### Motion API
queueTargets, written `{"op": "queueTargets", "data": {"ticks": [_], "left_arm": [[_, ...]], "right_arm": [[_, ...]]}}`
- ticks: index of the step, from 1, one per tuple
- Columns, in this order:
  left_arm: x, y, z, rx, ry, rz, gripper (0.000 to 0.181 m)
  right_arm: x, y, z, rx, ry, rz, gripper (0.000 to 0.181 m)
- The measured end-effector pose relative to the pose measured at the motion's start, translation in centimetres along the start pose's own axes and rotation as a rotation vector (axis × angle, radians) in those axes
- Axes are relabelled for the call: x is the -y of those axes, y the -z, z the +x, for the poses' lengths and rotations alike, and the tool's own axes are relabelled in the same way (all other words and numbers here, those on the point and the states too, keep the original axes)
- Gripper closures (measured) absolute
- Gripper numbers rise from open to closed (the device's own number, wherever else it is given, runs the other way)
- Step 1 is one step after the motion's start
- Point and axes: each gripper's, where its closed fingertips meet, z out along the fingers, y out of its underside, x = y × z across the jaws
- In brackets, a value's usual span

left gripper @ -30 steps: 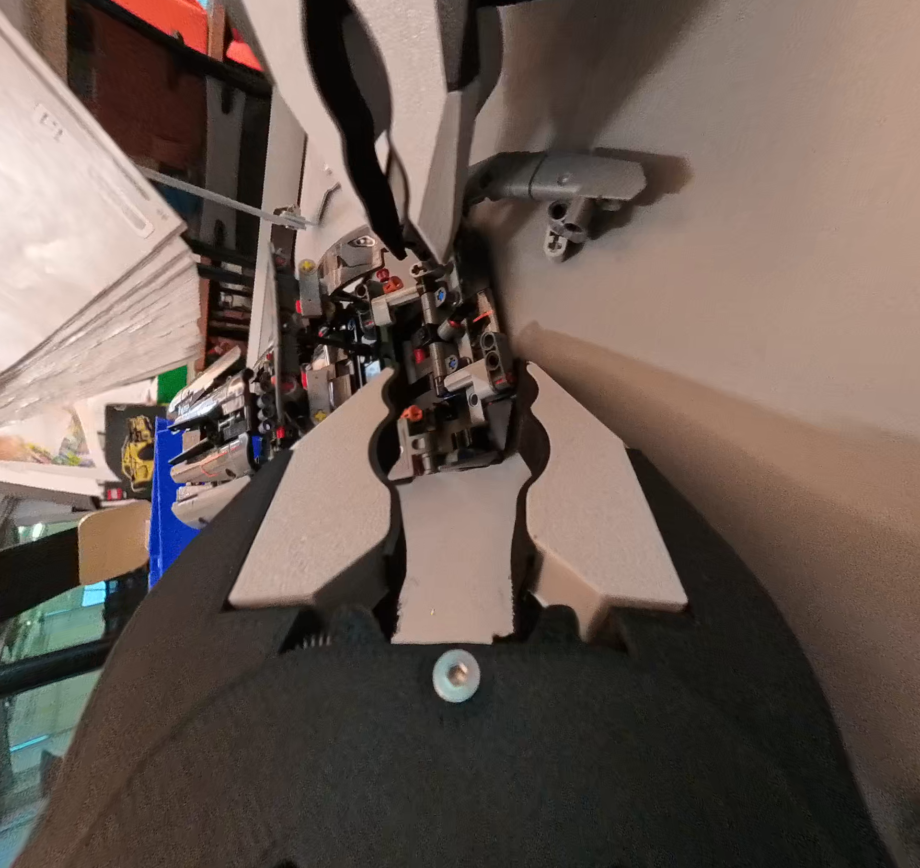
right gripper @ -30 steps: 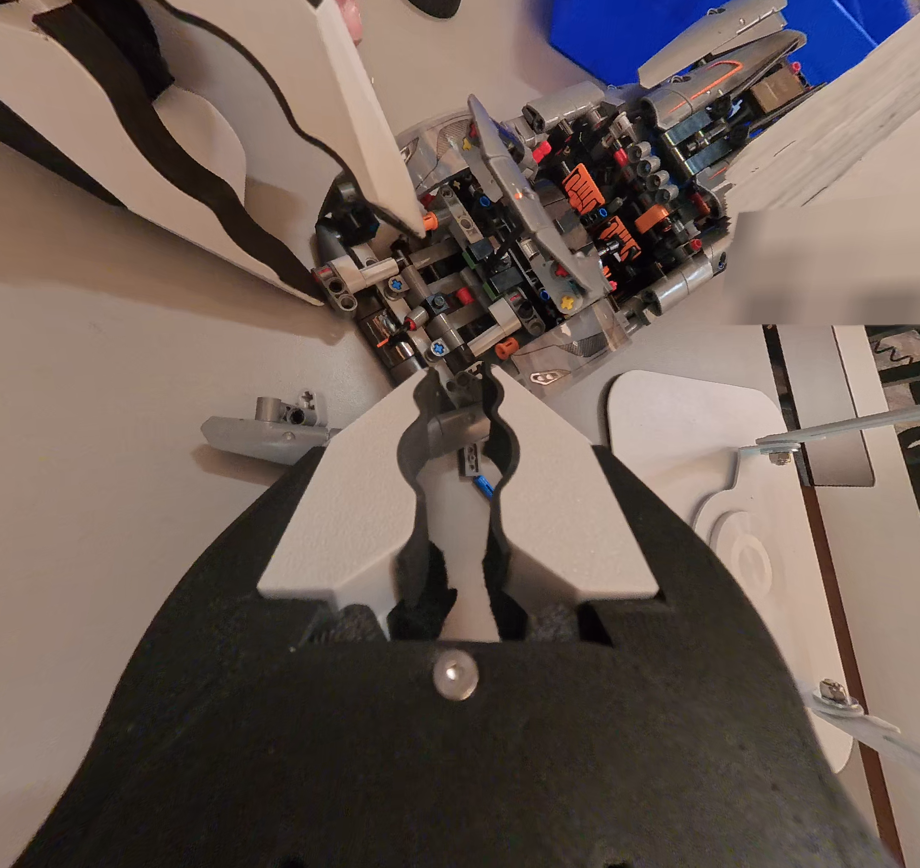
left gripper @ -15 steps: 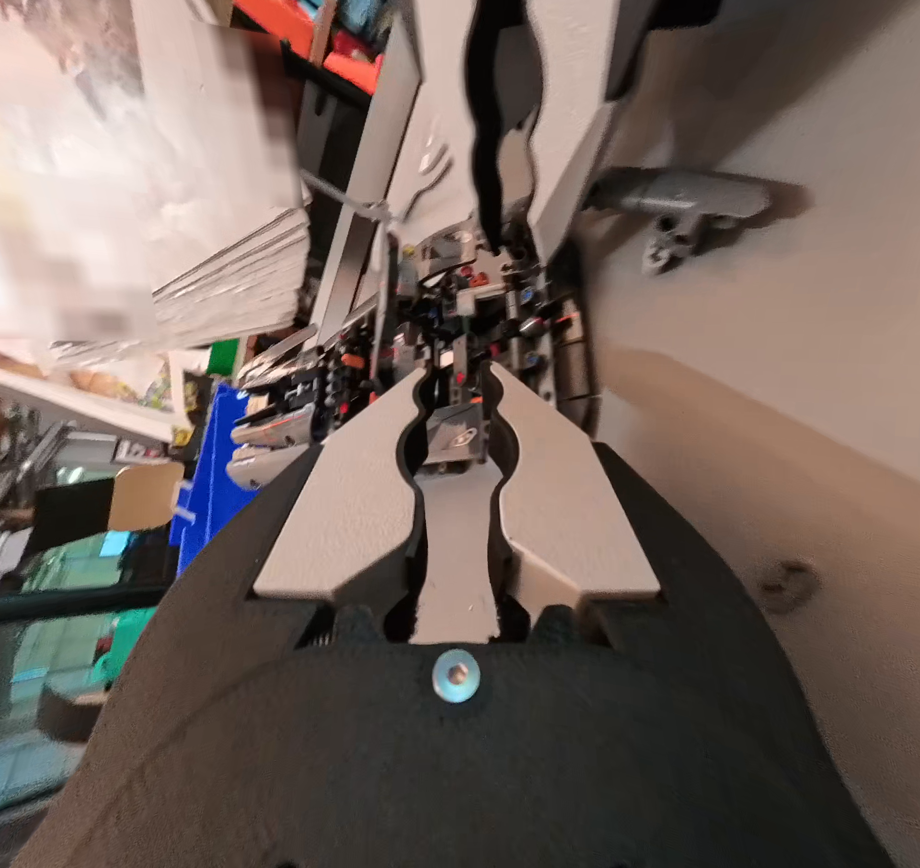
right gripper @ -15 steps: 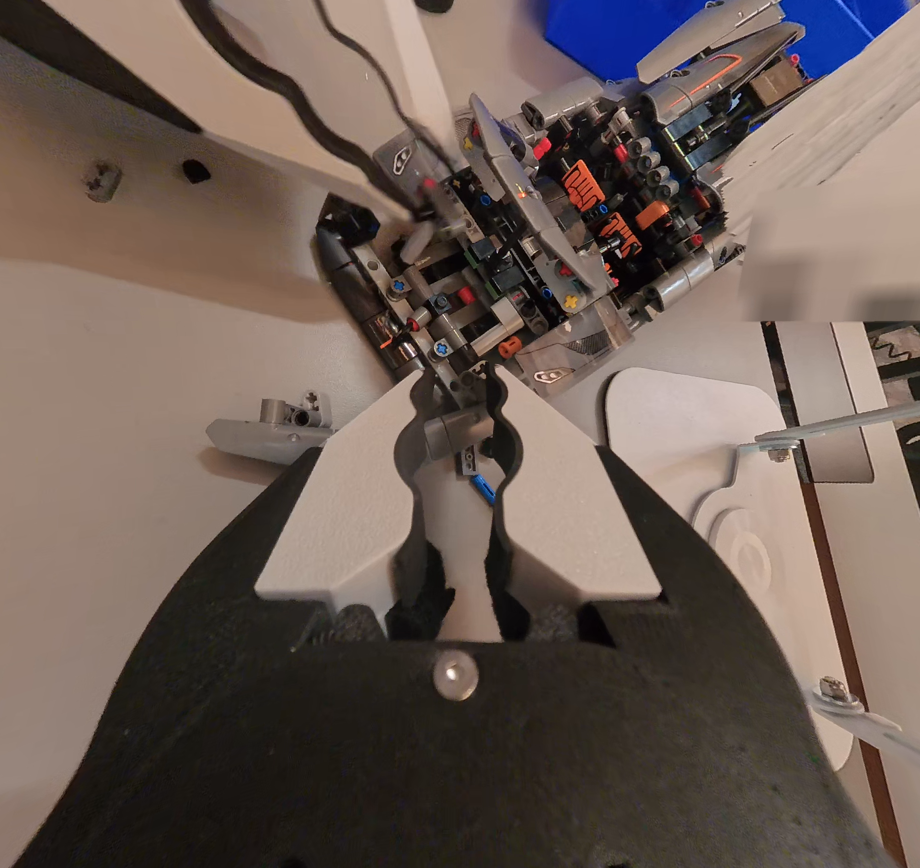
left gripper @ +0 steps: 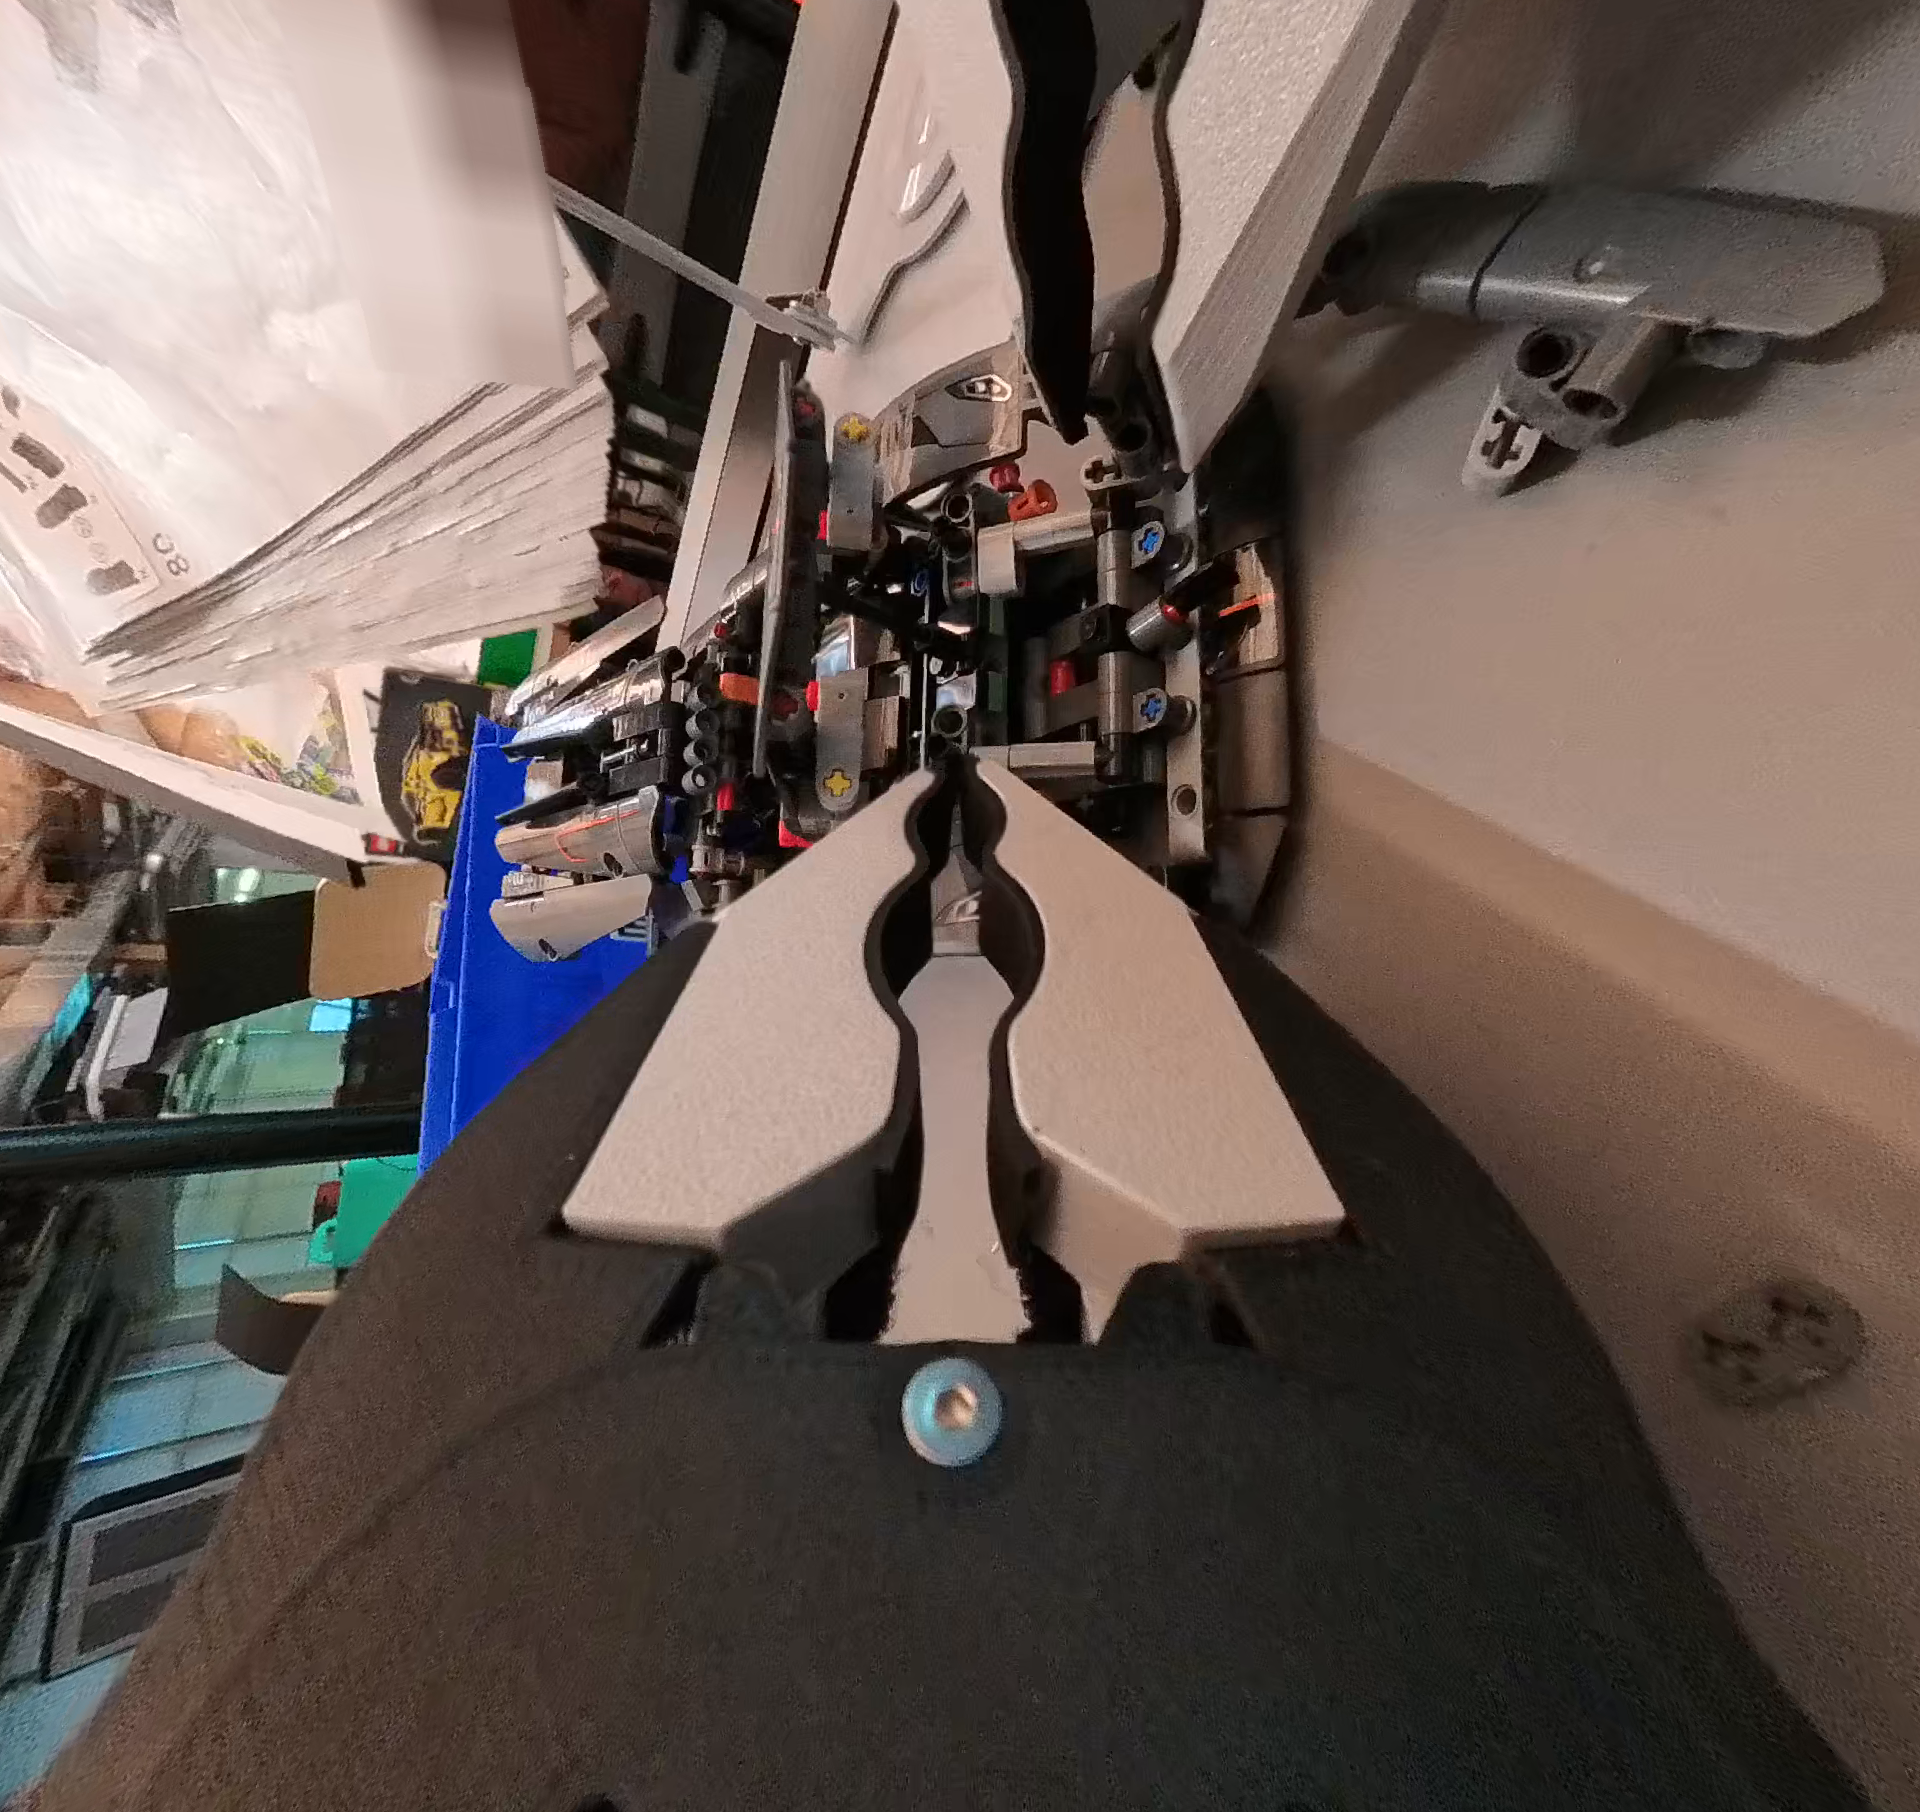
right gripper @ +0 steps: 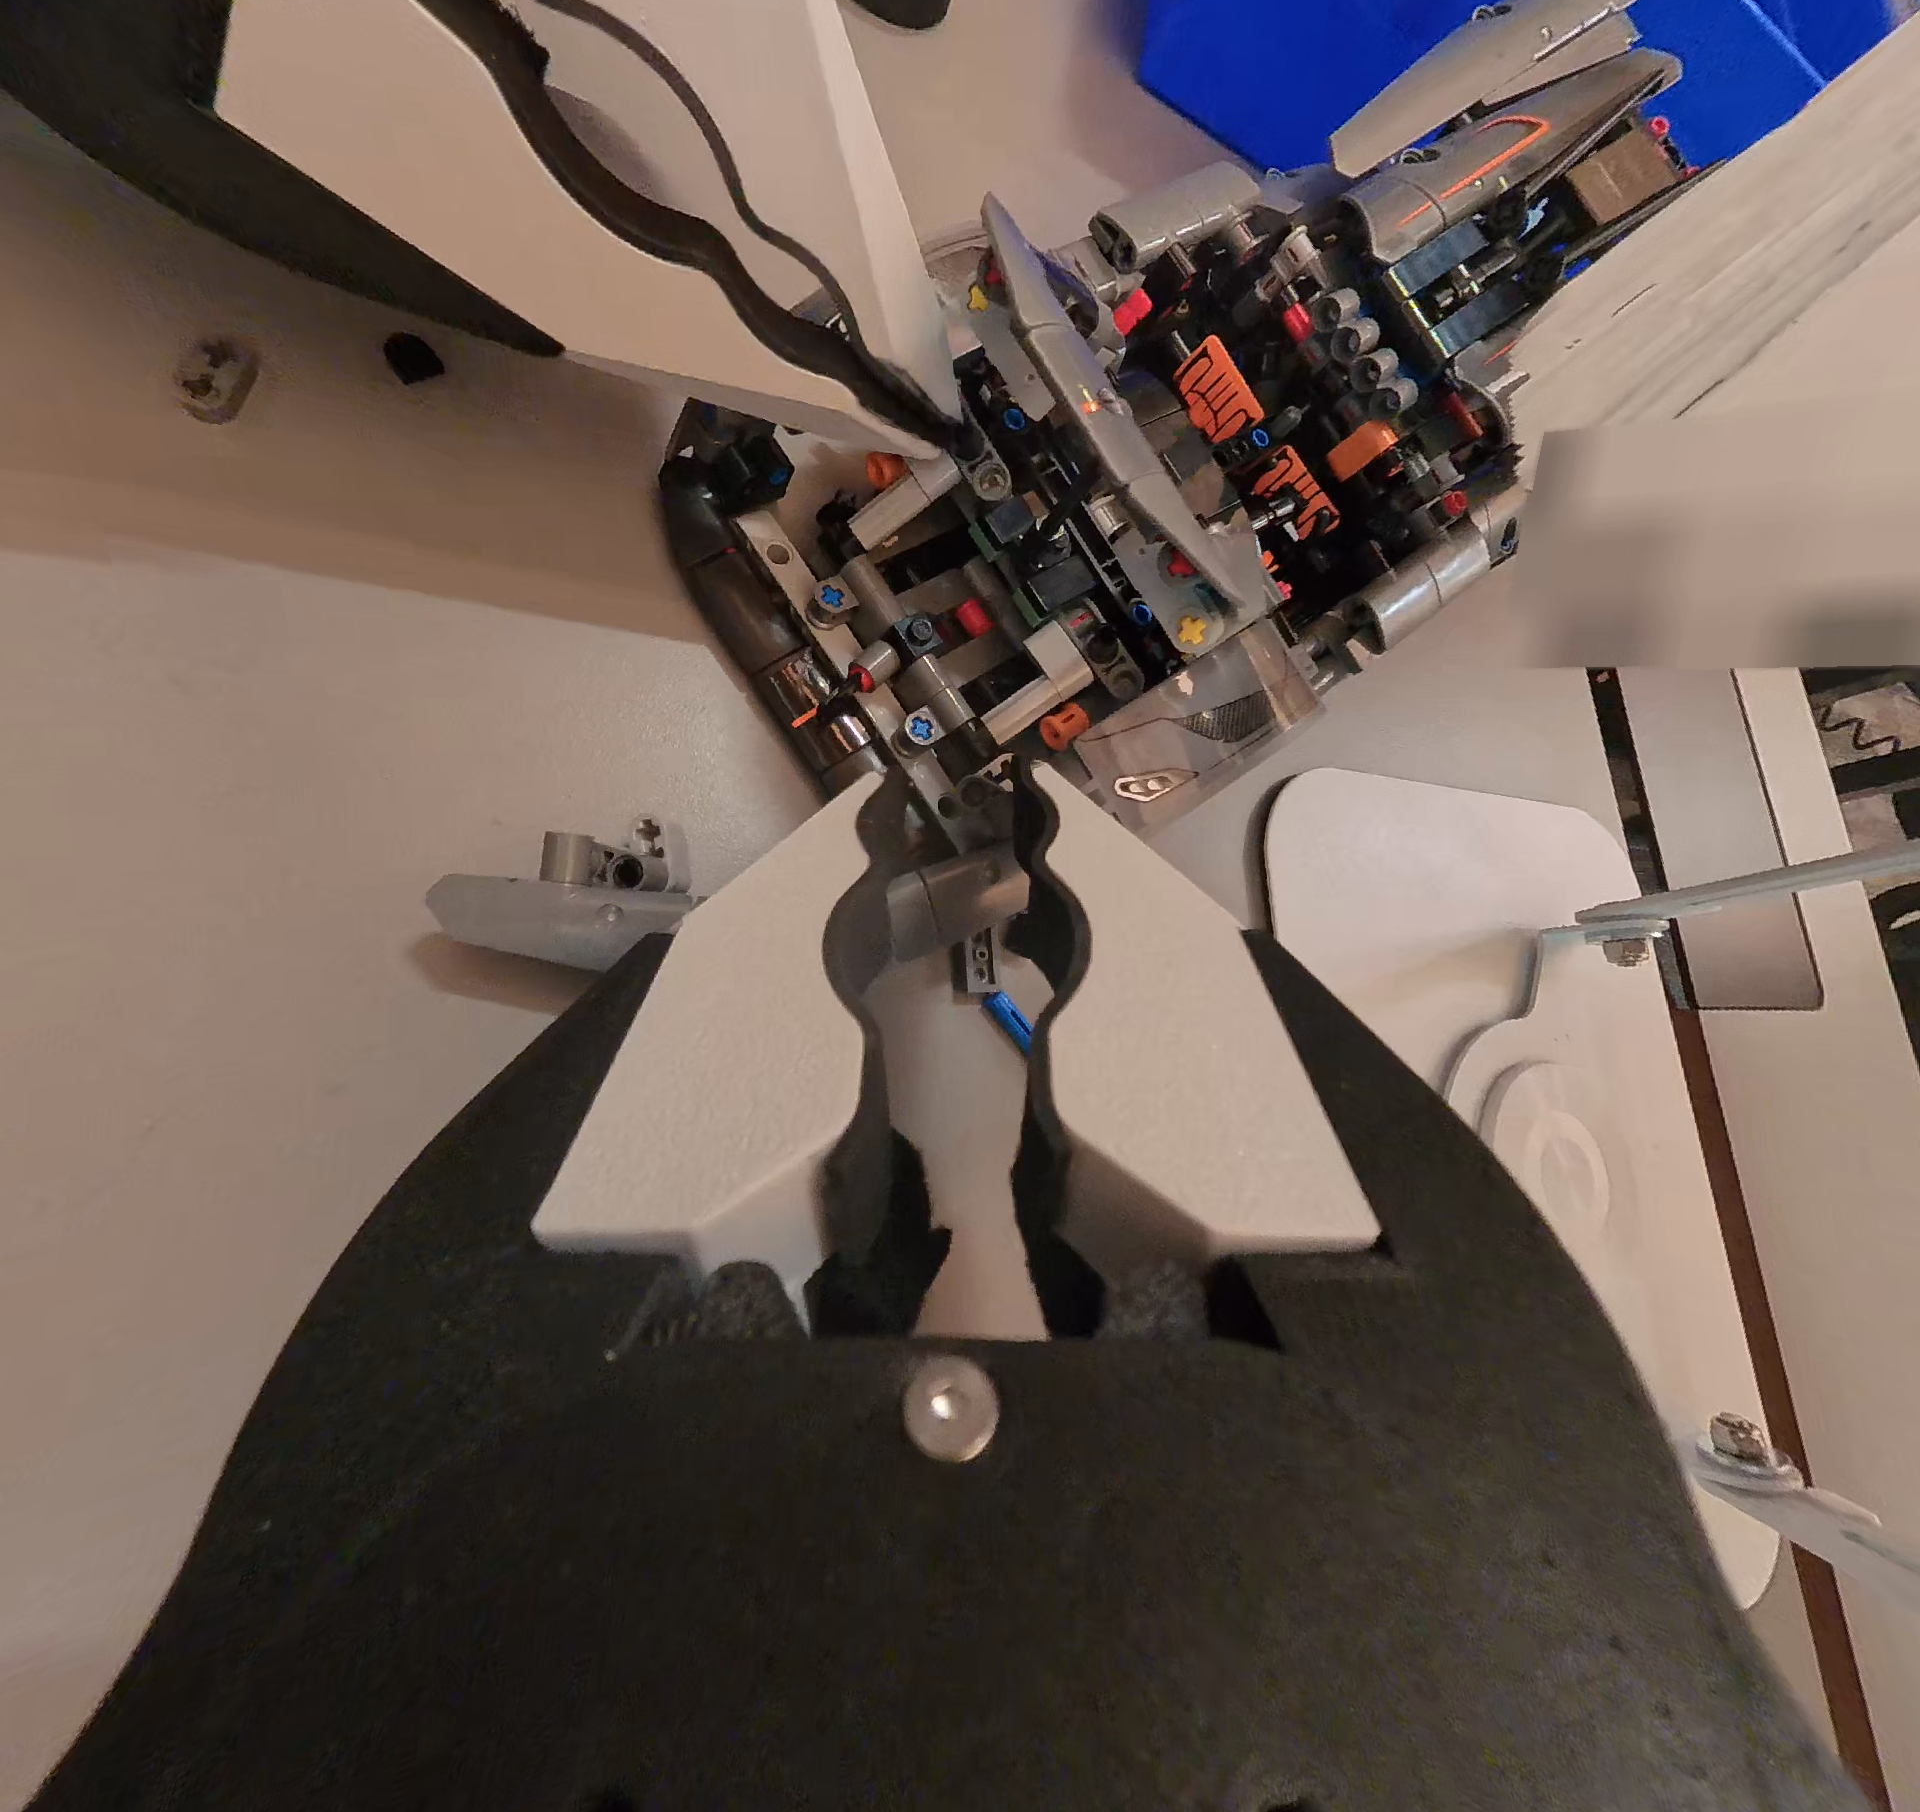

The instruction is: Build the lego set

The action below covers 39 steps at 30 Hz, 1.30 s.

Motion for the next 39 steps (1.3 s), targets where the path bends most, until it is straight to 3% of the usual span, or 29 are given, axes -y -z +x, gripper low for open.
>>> {"op": "queueTargets", "data": {"ticks": [8, 22, 39], "left_arm": [[-0.3, 0.0, -0.4, -0.010, 0.052, -0.010, 0.181], [-0.6, 1.5, -0.5, -0.104, 0.136, 0.081, 0.166], [0.0, 1.2, 0.0, -0.088, 0.103, 0.085, 0.162]], "right_arm": [[0.1, -0.1, 0.0, -0.002, 0.000, 0.004, 0.161], [0.0, 0.1, -0.1, 0.001, 0.010, -0.003, 0.163], [0.1, 0.2, -0.2, 0.012, 0.004, -0.006, 0.164]]}}
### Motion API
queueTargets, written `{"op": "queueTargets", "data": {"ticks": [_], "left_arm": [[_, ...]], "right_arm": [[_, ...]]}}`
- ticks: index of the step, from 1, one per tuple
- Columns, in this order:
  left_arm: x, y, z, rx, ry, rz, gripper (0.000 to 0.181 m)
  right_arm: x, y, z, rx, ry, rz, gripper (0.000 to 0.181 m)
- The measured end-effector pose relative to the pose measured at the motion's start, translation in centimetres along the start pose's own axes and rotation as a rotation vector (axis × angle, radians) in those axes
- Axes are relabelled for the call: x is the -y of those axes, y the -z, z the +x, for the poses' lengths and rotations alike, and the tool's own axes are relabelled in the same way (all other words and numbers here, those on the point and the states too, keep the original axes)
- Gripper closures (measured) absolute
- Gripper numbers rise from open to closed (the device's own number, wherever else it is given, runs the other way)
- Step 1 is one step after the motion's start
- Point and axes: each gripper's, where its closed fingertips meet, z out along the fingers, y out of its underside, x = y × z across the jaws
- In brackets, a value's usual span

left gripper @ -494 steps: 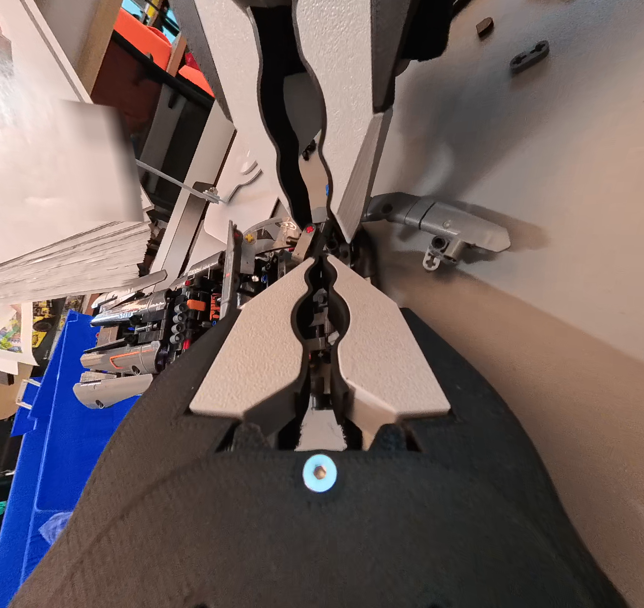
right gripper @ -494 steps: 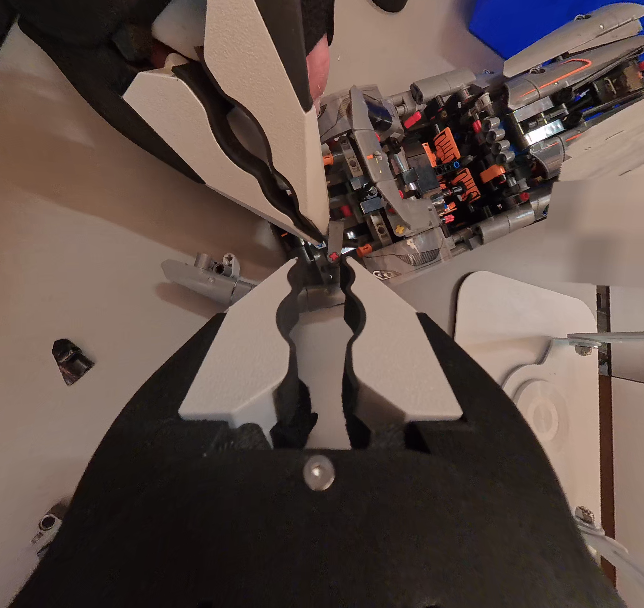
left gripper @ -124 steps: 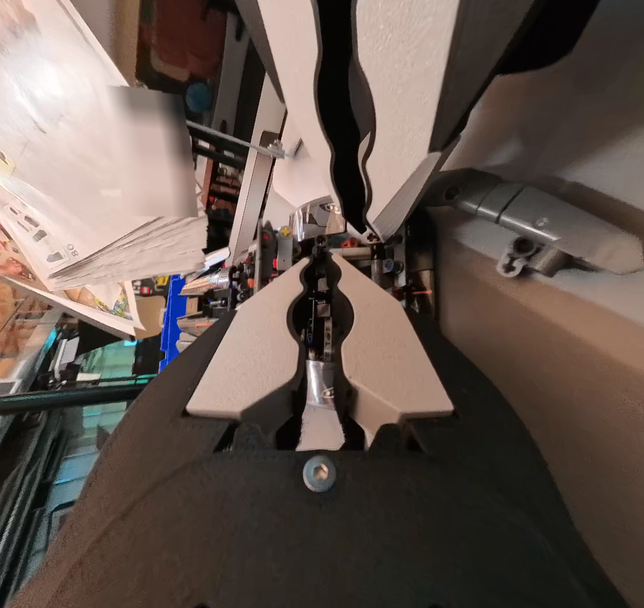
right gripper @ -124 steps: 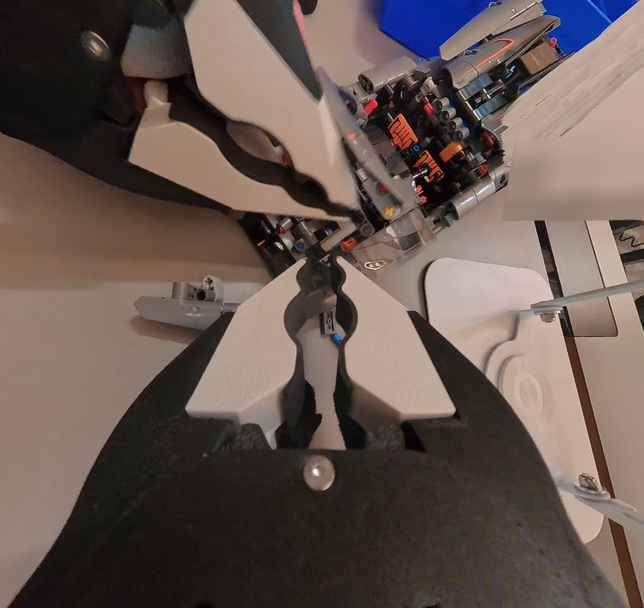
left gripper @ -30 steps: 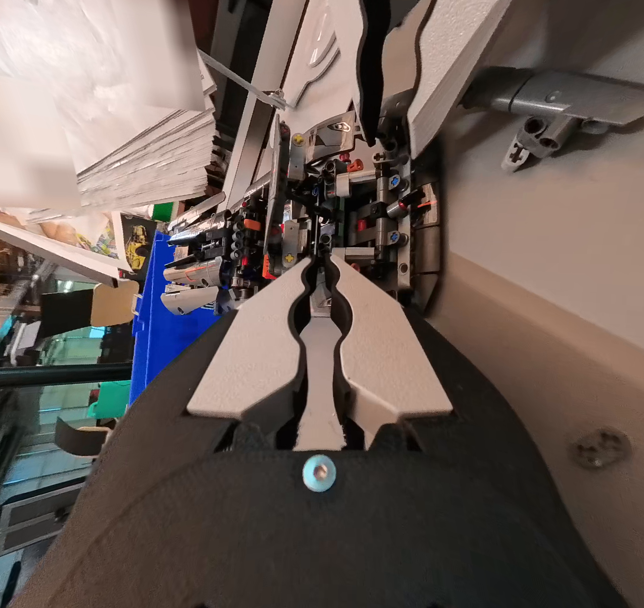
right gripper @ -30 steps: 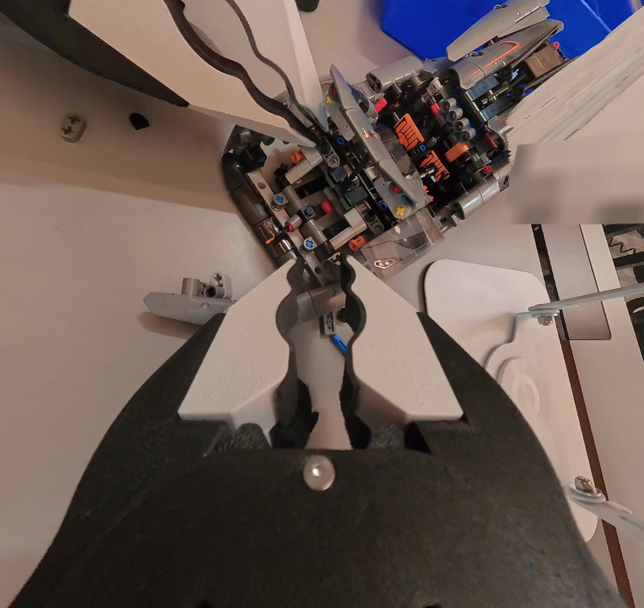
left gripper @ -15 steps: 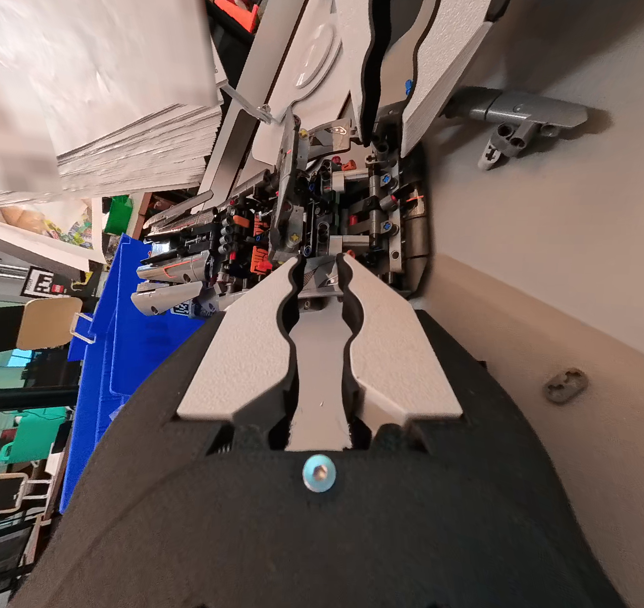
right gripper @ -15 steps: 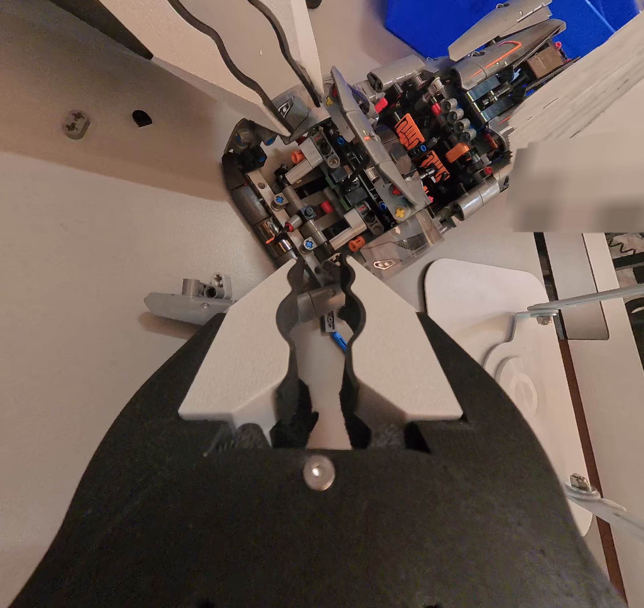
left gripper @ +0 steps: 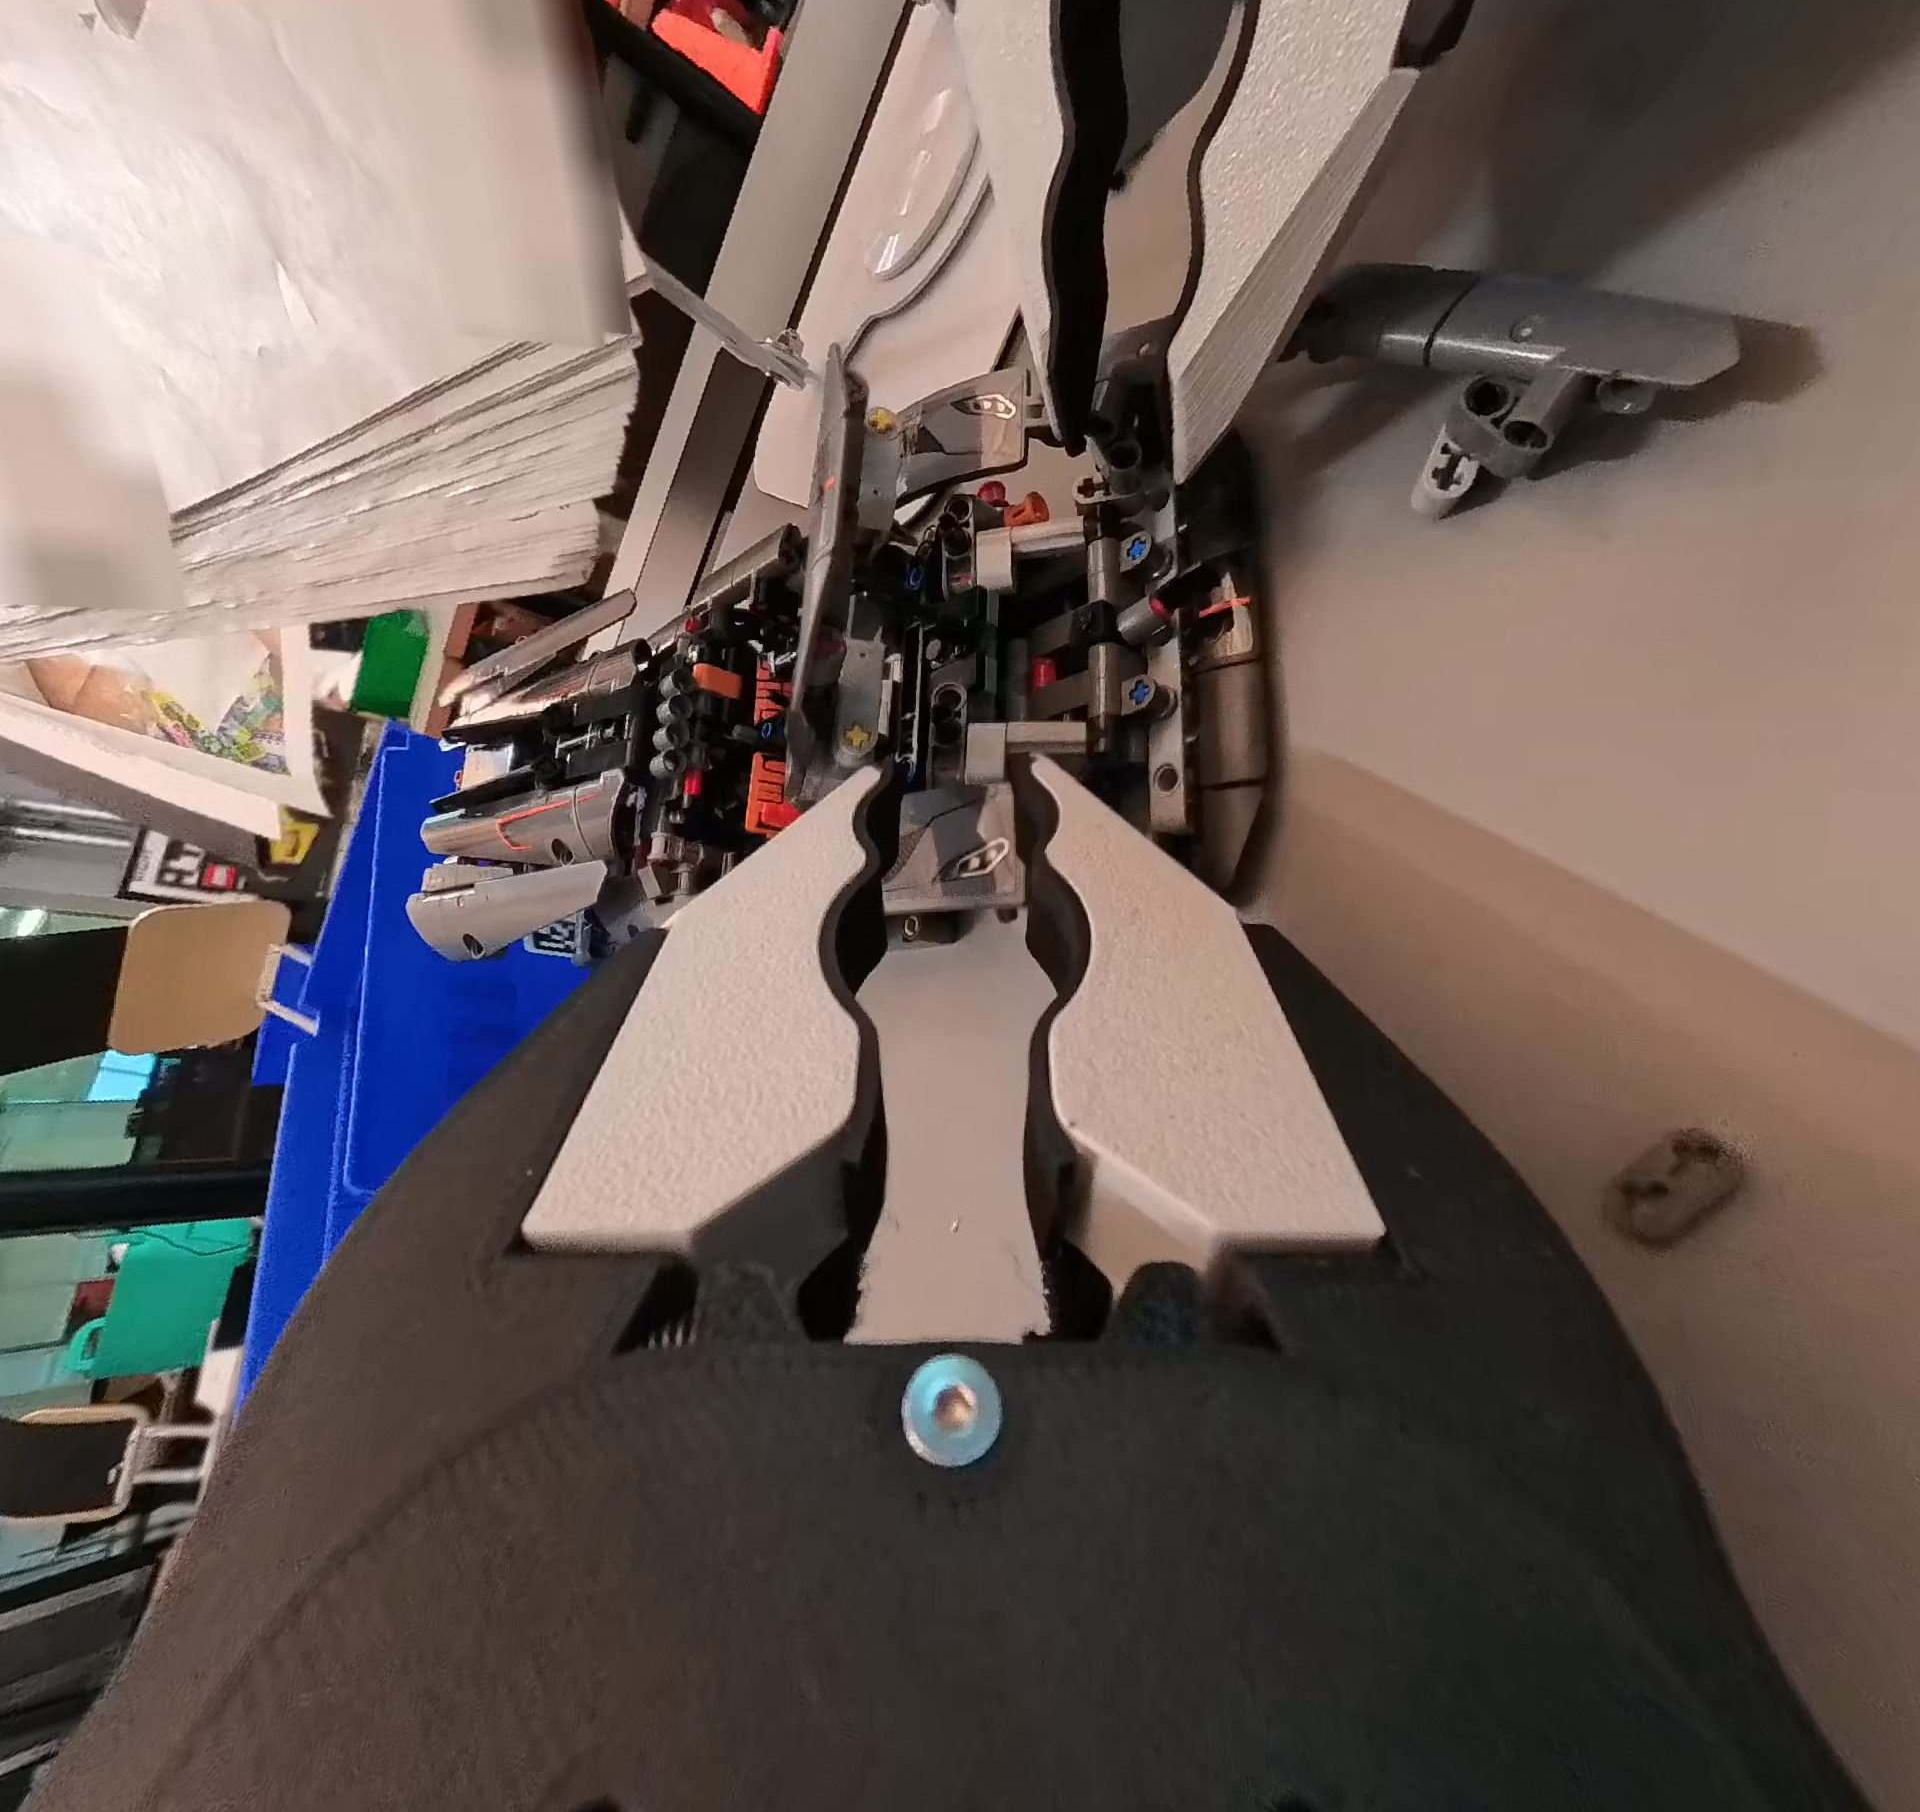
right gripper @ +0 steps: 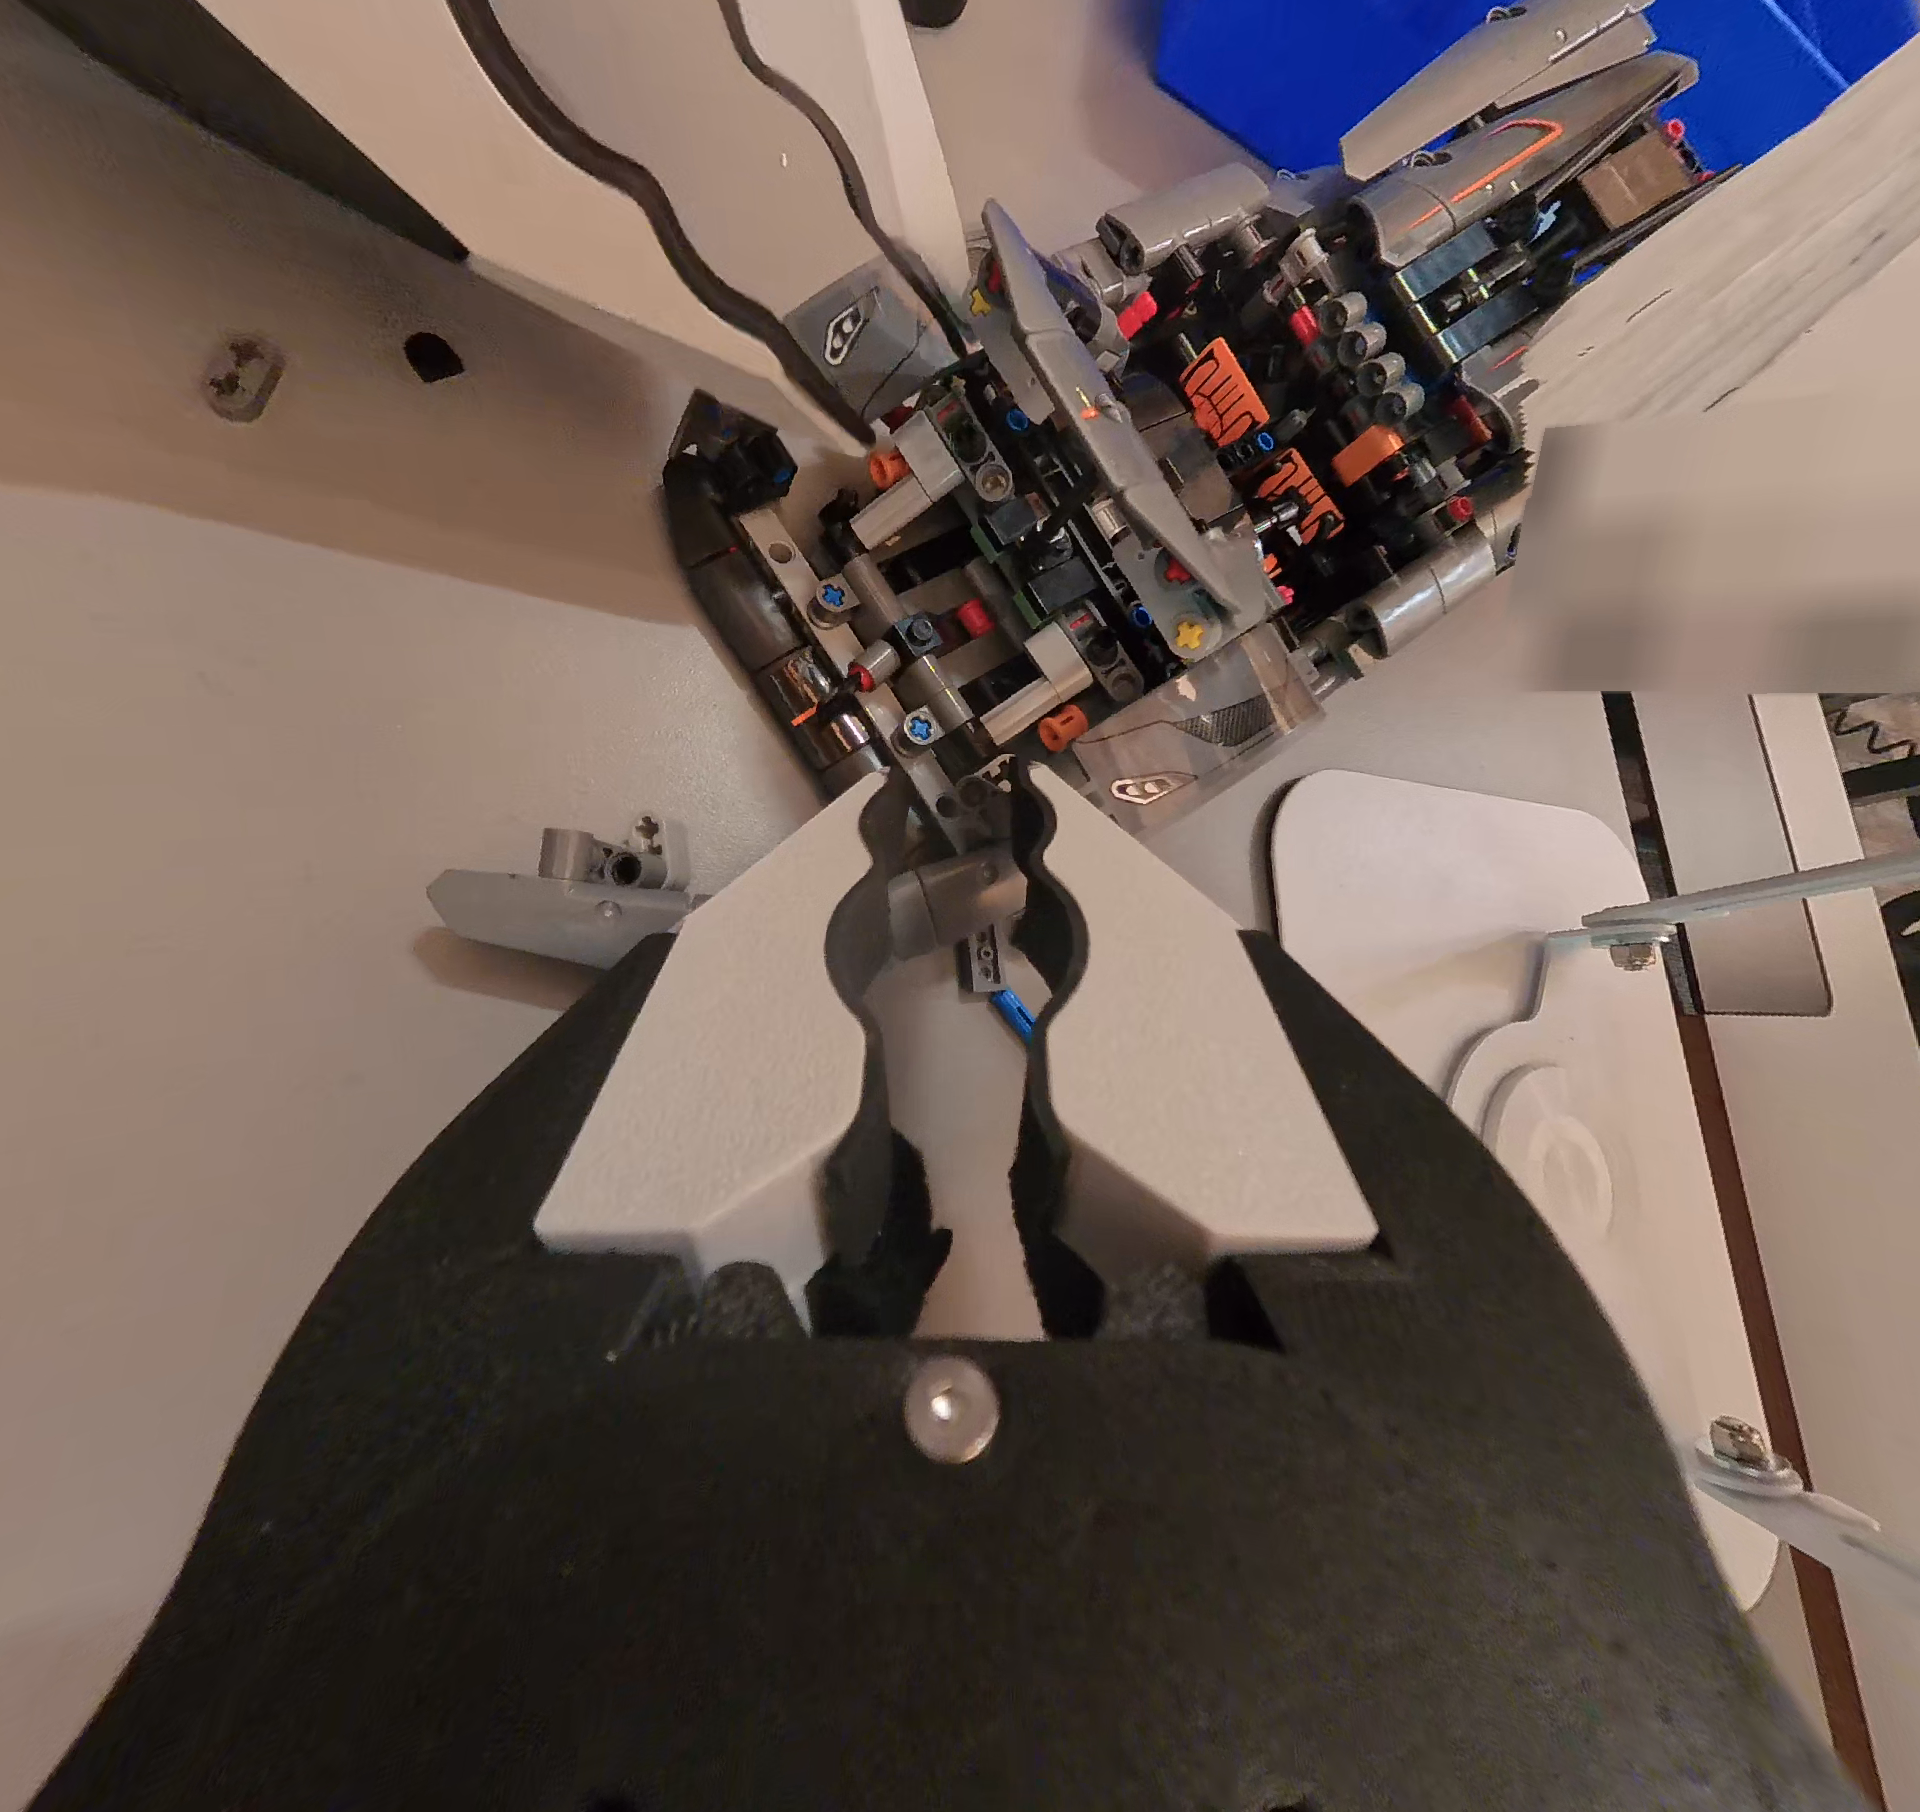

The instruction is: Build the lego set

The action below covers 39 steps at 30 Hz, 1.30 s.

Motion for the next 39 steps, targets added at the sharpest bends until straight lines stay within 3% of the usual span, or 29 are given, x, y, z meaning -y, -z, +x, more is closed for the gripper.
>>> {"op": "queueTargets", "data": {"ticks": [8, 12, 16, 18, 27, 39], "left_arm": [[0.0, -1.1, 0.2, 0.053, -0.045, -0.055, 0.170], [0.0, -1.1, 0.1, 0.049, -0.020, -0.050, 0.169], [1.2, -0.6, 0.1, 0.048, 0.000, -0.001, 0.180], [0.0, -1.3, 0.3, 0.030, 0.009, -0.071, 0.181], [0.1, -1.2, 0.0, 0.063, -0.005, -0.056, 0.169], [0.2, -1.3, -0.2, 0.090, -0.010, -0.058, 0.180]], "right_arm": [[0.0, 0.0, 0.0, -0.003, 0.005, 0.002, 0.164], [0.1, -0.1, 0.0, -0.005, 0.006, 0.003, 0.164], [0.1, -0.1, 0.0, -0.007, 0.010, 0.003, 0.164], [0.1, -0.1, 0.0, -0.008, 0.010, 0.003, 0.164], [0.1, -0.1, 0.0, -0.011, 0.016, 0.002, 0.164], [0.0, -0.1, 0.0, -0.013, 0.017, 0.001, 0.165]]}}
